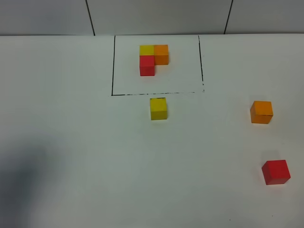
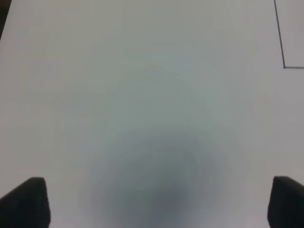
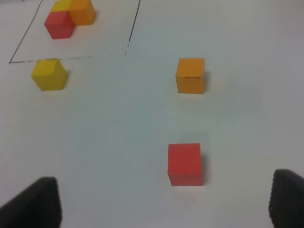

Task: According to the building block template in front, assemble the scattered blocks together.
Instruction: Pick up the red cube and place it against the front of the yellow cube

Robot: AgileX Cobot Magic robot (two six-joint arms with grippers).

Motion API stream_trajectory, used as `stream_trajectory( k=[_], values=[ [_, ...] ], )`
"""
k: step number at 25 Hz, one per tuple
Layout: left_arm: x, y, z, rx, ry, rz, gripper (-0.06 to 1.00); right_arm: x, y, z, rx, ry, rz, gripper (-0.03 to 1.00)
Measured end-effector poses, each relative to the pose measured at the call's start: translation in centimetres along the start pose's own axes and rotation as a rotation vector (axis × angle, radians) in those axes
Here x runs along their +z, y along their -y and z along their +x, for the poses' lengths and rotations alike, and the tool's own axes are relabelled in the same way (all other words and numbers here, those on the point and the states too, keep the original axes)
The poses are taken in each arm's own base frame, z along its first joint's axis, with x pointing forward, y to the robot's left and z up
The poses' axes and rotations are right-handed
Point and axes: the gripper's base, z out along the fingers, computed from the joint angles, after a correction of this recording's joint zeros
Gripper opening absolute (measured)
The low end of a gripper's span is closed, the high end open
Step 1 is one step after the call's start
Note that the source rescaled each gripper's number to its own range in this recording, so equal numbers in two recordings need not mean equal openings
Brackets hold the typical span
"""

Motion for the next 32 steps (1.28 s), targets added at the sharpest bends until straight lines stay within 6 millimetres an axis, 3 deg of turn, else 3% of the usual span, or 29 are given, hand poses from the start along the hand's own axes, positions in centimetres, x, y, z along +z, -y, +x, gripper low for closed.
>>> stream_trajectory(
  k=[8,14,23,32],
  values=[
    [-1.5,0.1,8.2,0.009,0.041,0.016,0.91,0.0,0.0,0.0,0.0,0.0,0.0,0.79],
    [-0.9,0.3,13.2,-0.027,0.102,0.068,0.89,0.0,0.0,0.0,0.0,0.0,0.0,0.79],
    [-2.3,0.4,15.9,0.016,0.266,0.105,0.85,0.0,0.0,0.0,0.0,0.0,0.0,0.79],
    [-2.5,0.4,16.1,0.02,0.279,0.106,0.73,0.0,0.0,0.0,0.0,0.0,-0.001,0.79]
  ],
)
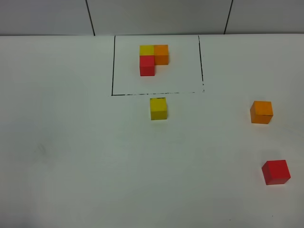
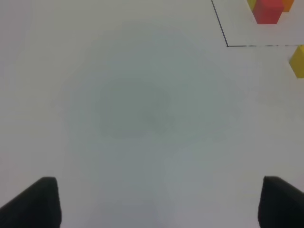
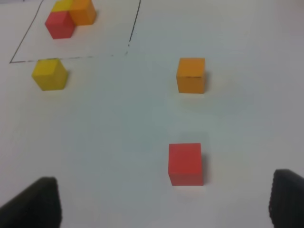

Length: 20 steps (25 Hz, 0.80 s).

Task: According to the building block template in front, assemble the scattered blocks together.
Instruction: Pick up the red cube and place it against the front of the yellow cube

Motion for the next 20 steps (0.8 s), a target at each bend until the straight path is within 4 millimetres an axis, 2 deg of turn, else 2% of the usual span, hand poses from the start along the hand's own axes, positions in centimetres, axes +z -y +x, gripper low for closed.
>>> stream_trajectory(
  k=[6,20],
  values=[
    [0.0,-0.02,0.0,-0.002,0.0,-0.002,0.67,0.0,0.0,0.0,0.0,0.0,0.0,0.79],
    [0.0,-0.02,0.0,-0.011,0.0,-0.002,0.65,0.0,0.0,0.0,0.0,0.0,0.0,0.79]
  ],
)
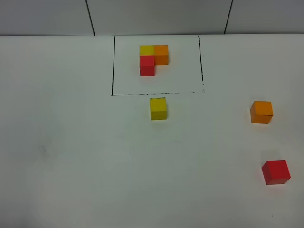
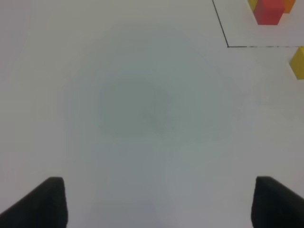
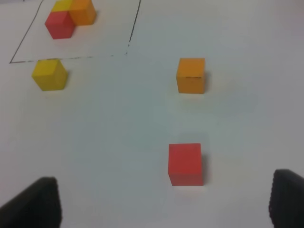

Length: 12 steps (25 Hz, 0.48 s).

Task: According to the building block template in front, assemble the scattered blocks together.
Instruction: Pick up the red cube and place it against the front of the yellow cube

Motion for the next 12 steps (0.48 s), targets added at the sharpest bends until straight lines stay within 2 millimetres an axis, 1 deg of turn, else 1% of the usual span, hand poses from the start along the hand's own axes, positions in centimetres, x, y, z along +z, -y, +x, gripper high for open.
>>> stream_trajectory(
  k=[12],
  values=[
    [-0.01,0.0,0.01,0.0,0.001,0.0,0.65,0.0,0.0,0.0,0.0,0.0,0.0,0.79]
  ],
)
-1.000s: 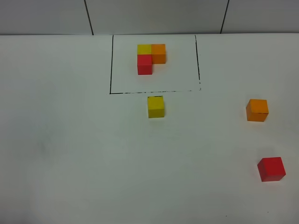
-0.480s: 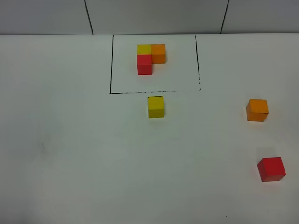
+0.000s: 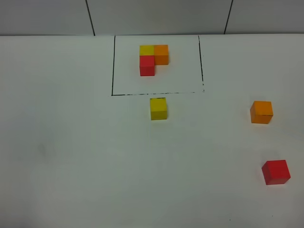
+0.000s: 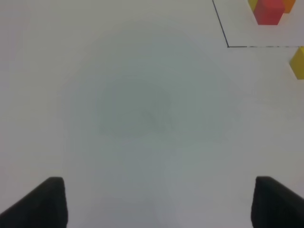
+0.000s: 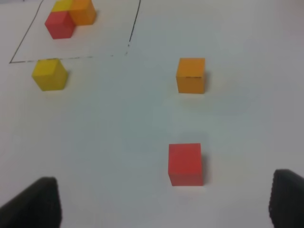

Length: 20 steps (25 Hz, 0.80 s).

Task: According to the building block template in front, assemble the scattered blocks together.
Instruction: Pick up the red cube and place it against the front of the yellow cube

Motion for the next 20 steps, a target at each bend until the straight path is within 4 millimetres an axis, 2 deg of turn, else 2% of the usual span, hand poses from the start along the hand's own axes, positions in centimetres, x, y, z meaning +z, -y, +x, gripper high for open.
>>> stream_trajectory(
  k=[10,13,16,20],
  values=[
    [0.0,0.0,0.0,0.0,0.0,0.0,0.65,0.0,0.0,0.0,0.0,0.0,0.0,0.79],
    [0.0,0.0,0.0,0.0,0.0,0.0,0.65,0.5,0.0,-0.4,0.004,-0.056,0.007,0.8],
    [0.0,0.0,0.0,0.0,0.0,0.0,0.65,1.9,-0.1,-2.0,0.015,-0.17,0.019,0.81],
    [0.0,0.0,0.0,0.0,0.0,0.0,0.65,5.5,-0.1,-5.6,0.025,-0.306,0.046,0.84]
  ],
)
